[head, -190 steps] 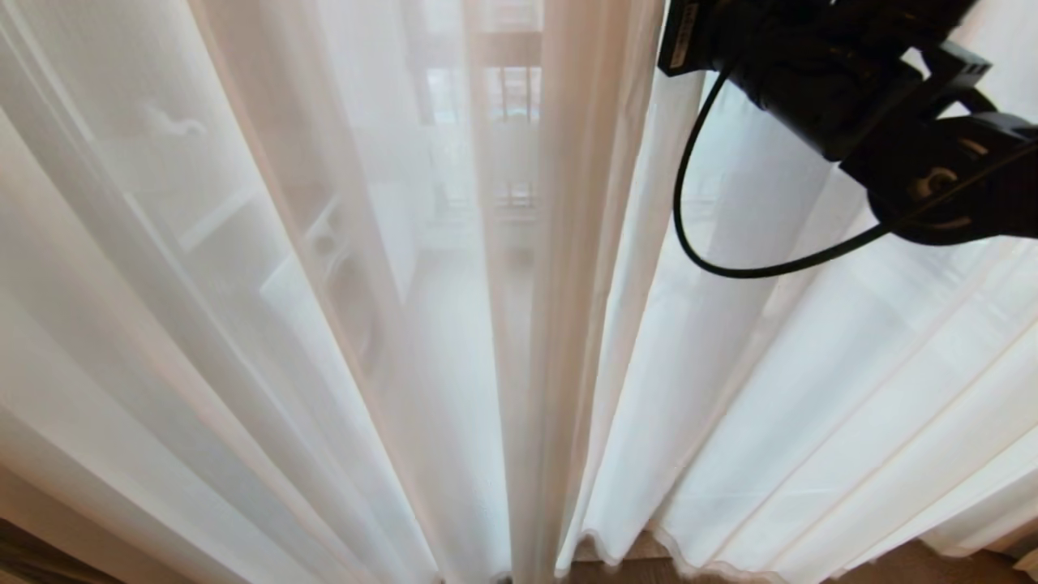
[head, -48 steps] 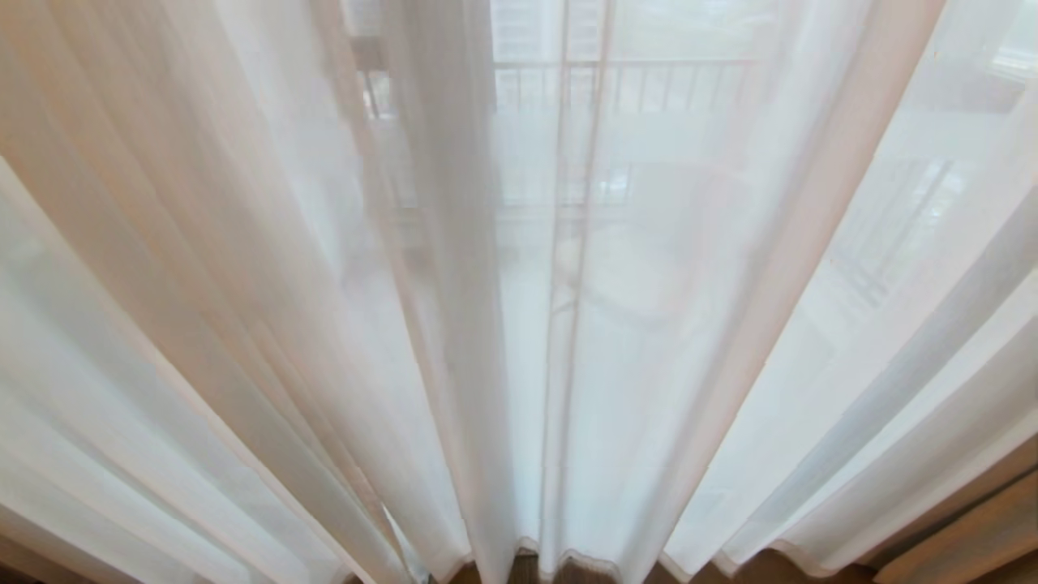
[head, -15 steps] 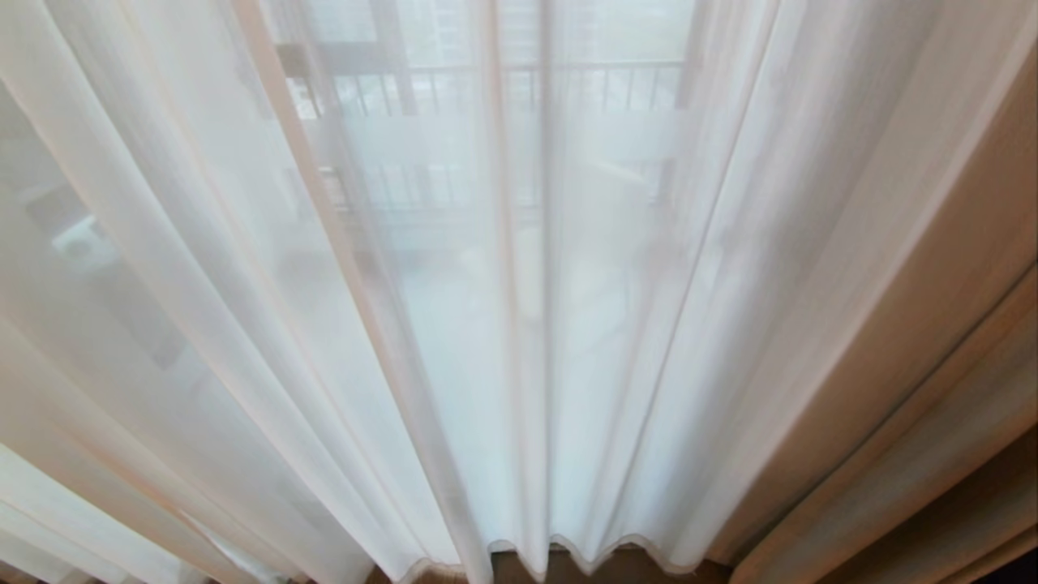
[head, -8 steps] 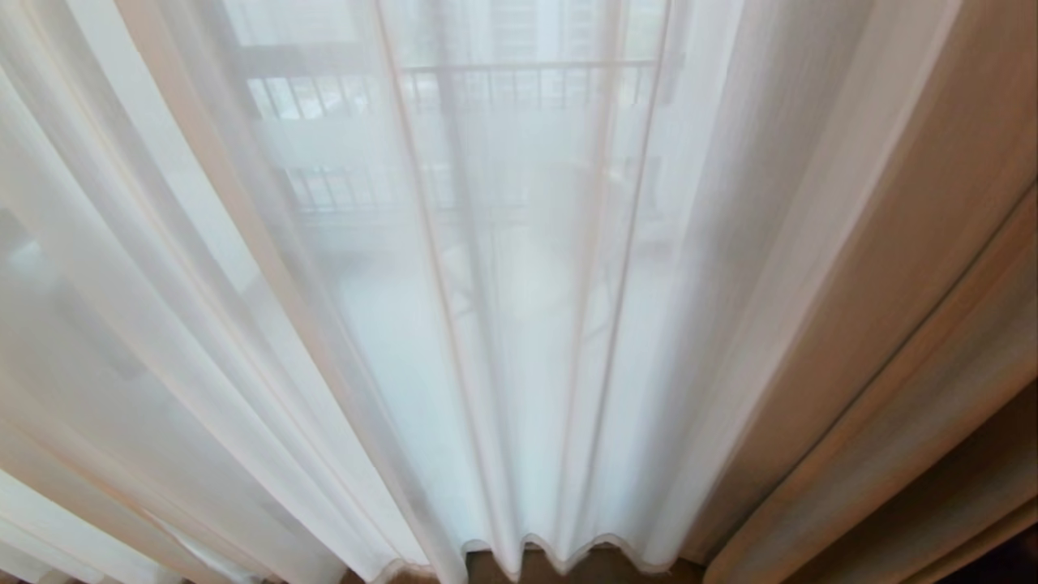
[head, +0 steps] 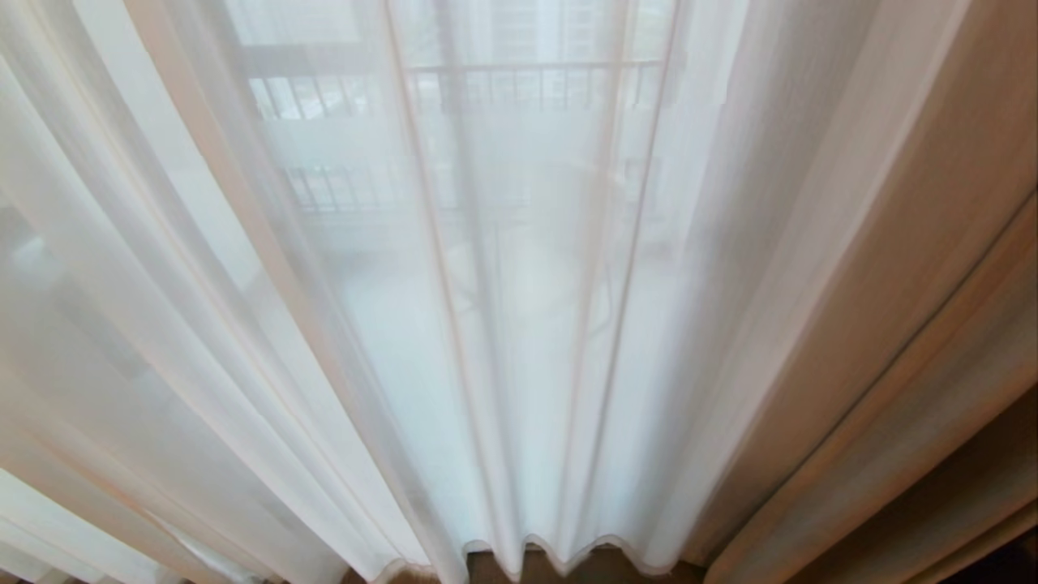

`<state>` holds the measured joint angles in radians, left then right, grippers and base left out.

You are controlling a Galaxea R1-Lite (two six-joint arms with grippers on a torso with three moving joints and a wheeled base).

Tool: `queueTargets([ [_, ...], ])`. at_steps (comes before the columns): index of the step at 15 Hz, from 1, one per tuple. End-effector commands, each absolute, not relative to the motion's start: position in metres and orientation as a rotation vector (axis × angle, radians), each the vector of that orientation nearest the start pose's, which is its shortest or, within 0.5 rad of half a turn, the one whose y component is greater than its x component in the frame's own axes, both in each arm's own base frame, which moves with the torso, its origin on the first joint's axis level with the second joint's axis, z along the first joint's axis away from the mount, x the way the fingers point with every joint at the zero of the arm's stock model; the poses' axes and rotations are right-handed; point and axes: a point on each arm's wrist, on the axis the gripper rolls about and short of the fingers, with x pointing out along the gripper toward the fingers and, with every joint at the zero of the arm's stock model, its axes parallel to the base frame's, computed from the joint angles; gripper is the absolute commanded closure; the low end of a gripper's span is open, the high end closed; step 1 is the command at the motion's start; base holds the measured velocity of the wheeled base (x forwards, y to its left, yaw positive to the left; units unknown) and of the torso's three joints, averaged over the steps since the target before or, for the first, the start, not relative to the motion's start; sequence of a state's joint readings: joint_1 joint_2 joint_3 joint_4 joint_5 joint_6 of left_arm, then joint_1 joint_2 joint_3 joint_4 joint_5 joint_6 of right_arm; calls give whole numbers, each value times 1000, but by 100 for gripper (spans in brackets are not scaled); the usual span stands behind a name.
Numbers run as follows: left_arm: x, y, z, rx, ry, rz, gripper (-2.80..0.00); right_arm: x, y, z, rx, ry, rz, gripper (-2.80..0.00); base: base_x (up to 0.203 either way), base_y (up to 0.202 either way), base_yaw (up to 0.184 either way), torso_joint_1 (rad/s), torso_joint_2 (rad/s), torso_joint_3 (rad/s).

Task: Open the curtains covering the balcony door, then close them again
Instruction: Close the outer curtains on both sides

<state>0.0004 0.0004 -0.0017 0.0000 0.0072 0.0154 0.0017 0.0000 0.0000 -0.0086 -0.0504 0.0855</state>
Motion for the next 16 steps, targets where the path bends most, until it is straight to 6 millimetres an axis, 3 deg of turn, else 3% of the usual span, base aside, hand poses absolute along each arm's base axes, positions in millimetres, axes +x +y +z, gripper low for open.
queueTargets([
  [1,-23,0,76,15,-1,8,0,-23,-1,76,86,-11,-49,0,0,0,0,0,0,0],
  [11,-23,0,76,15,-1,8,0,-23,-1,79,57,-26,-47,0,0,0,0,0,0,0],
  [16,-23,0,76,15,-1,8,0,-37,-1,122,60,-124,-49,0,0,0,0,0,0,0],
])
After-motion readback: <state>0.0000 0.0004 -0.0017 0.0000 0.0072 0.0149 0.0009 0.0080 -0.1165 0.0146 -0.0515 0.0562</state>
